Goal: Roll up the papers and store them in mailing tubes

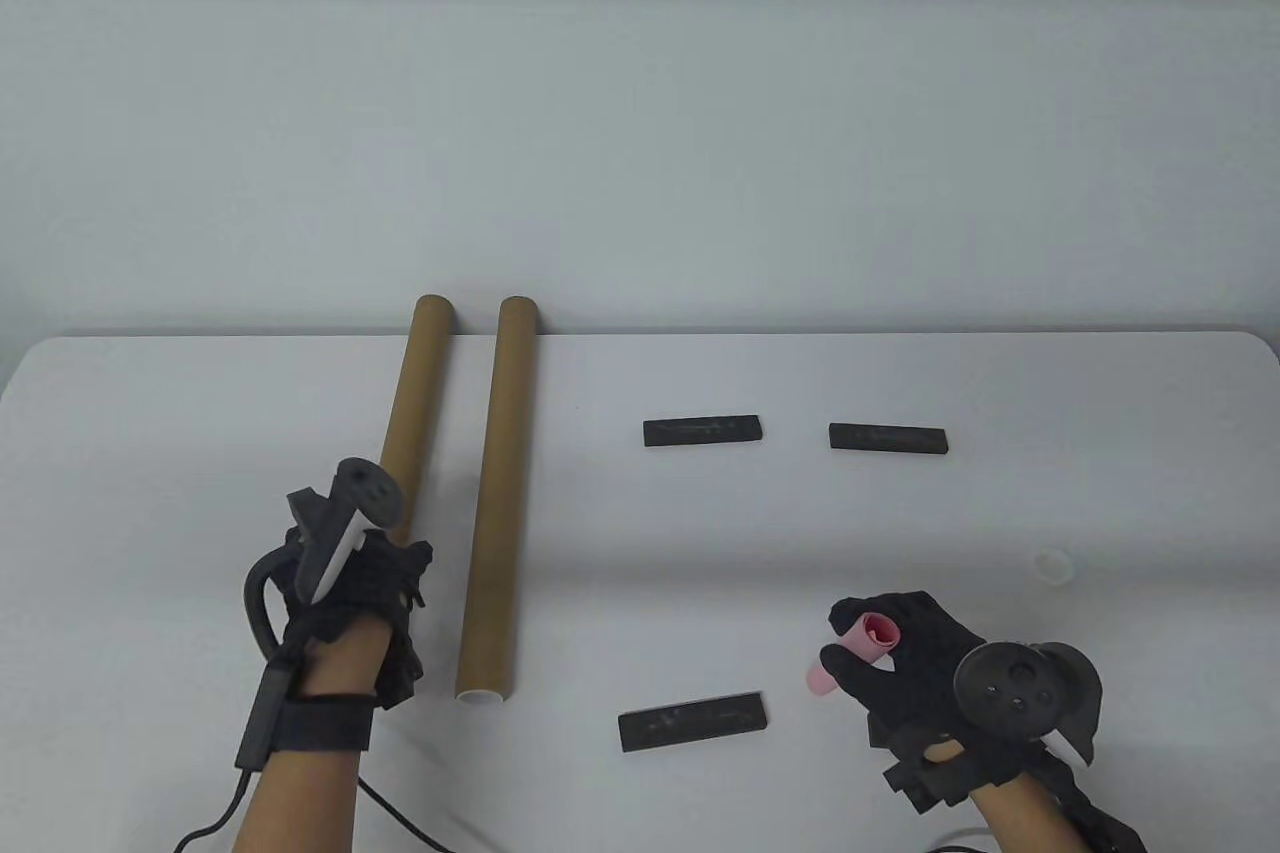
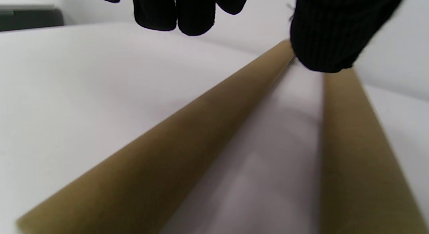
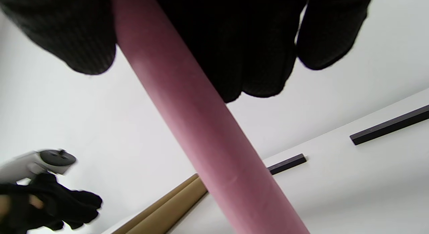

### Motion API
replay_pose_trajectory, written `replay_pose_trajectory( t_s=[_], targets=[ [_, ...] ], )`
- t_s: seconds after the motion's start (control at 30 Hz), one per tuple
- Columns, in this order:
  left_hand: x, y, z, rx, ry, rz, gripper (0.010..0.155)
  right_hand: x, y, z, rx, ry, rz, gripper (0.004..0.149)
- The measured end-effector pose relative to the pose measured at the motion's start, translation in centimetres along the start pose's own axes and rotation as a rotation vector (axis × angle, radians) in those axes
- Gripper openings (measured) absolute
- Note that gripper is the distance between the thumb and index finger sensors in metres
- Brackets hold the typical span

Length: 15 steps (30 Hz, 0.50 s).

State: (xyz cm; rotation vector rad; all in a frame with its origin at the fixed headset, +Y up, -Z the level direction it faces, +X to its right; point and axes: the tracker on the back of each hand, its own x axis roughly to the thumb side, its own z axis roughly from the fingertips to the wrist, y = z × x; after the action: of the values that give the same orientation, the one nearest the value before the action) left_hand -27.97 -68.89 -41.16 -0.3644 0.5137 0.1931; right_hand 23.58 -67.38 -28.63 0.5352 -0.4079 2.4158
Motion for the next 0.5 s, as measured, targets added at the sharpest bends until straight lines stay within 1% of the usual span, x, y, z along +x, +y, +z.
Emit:
replay_pose_trajectory(
  t_s=[0.13,0.23,0.27,0.33,0.4,0.5],
  targets=[
    [1.0,-1.5,-3.2,-0.11,0.1,-0.09,0.102,0.2,-0.1,0.1,-0.006,-0.01,-0.001,0.06],
    [1.5,-2.7,-5.1,-0.163,0.17,-0.117,0.105,0.1,-0.2,0.1,-0.009,-0.007,-0.005,0.06],
    [1.6,-2.8,-5.5,-0.161,0.191,-0.111,0.107,0.1,-0.2,0.1,-0.011,-0.003,-0.009,0.059],
    [1.9,-3.2,-6.4,-0.173,0.215,-0.099,0.105,-0.1,-0.2,0.0,-0.015,0.001,-0.009,0.06],
    [2.2,-3.6,-7.0,-0.198,0.242,-0.126,0.104,-0.1,-0.3,0.0,-0.019,0.003,-0.008,0.06],
    [2.4,-4.3,-7.9,-0.214,0.285,-0.139,0.096,-0.1,-0.3,0.0,-0.018,0.004,-0.012,0.06]
  ],
)
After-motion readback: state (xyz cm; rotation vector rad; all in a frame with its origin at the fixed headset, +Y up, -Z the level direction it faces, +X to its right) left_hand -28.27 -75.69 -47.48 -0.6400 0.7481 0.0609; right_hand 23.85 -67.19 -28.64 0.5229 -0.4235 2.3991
